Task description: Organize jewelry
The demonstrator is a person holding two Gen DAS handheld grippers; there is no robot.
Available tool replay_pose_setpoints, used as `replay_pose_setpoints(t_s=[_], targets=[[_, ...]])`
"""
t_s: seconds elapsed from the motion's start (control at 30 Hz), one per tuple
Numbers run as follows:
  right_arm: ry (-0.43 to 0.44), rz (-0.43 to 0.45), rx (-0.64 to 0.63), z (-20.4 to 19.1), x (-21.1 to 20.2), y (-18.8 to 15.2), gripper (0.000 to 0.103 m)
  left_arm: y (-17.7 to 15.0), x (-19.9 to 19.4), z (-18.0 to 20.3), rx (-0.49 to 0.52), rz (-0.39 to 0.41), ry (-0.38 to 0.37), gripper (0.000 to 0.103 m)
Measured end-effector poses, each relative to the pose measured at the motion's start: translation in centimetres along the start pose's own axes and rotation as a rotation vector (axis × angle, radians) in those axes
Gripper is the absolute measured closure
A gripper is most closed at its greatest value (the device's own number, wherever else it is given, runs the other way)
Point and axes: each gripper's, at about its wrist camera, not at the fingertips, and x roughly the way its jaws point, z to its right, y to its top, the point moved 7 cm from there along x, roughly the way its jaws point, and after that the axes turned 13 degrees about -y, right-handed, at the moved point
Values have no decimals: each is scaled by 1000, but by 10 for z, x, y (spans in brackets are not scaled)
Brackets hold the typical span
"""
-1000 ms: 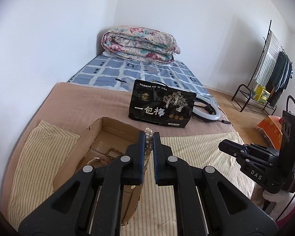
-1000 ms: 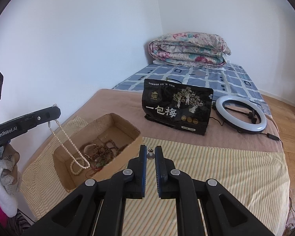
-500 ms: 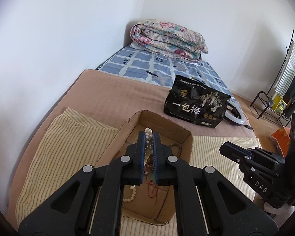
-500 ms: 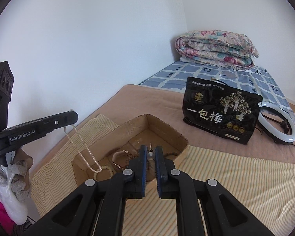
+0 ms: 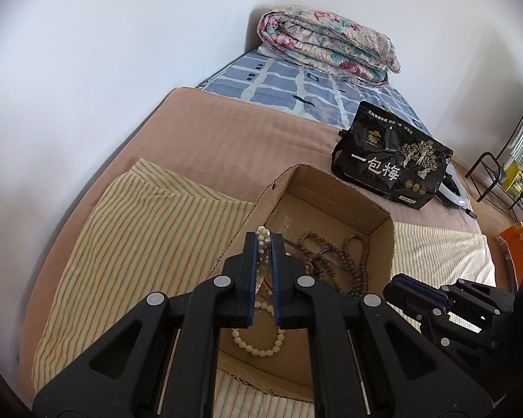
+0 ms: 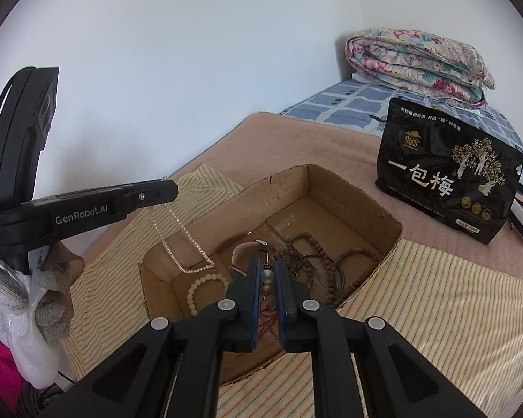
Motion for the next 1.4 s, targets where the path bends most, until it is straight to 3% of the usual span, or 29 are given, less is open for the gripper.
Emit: replay_pose_setpoints(t_s=[0.23,0.3,0.33,0.4,0.43,0.5,1.0,1.4], targets=[[15,-39,-23,-9,11,-11,95,-2,6,4,11,-18,2,98],[5,-42,-23,-9,12,-11,68,-2,7,4,2,-21,-3,98],[0,-40,-21,-8,12,-11,64,-1,7,5,1,-21,-4,97],[-7,-38,-20,-6,10,-10,57,-1,6,5,4,-16,0,84],[-11,-37,-20,-6,10,-10,54,0,5,6,5,-9,2,68],[-25,-30,-20,-4,8,-9,45,2,2,7,6,6,6,63],[-59,-1,-1,9,-19,-8,43,7,-26,25,20,55,-12,63],[-119,77,15,36,-81,-12,40,3,-87,56,110,186,9,63]])
